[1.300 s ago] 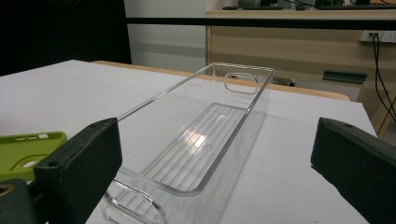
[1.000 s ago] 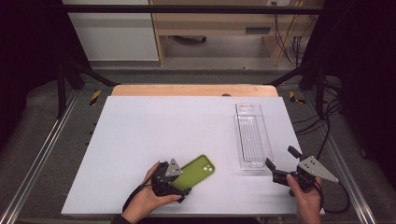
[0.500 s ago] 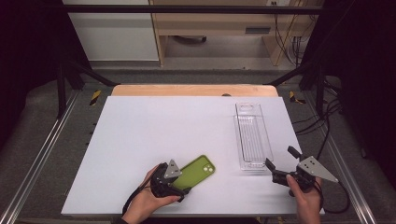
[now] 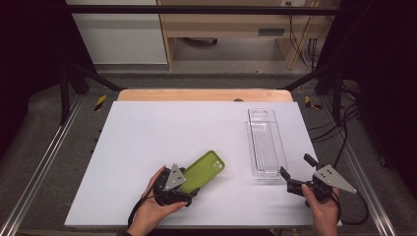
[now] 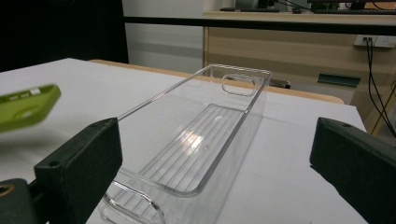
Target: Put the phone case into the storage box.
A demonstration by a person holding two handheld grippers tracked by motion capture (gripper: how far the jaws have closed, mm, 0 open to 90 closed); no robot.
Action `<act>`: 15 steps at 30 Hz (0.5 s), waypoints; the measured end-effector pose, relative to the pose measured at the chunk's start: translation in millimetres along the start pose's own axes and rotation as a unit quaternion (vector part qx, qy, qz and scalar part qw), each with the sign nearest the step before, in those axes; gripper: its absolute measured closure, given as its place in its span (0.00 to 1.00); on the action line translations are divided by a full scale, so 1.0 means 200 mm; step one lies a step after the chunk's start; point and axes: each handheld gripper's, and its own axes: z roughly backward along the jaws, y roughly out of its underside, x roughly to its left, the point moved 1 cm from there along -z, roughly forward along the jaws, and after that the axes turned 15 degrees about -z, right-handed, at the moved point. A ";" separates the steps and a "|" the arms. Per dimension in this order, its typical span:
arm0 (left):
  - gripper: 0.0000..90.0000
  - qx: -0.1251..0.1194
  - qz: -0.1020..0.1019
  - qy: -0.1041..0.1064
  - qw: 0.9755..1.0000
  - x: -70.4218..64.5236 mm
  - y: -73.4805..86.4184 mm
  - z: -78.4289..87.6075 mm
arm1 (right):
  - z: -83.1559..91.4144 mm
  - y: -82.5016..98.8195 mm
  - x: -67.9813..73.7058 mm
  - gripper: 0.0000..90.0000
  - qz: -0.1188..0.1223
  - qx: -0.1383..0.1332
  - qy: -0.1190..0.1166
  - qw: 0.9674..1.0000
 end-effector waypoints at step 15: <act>0.18 -0.050 0.012 -0.066 0.996 0.06 0.04 0.08 | 0.05 -0.03 0.06 0.04 -0.040 -0.036 0.007 0.999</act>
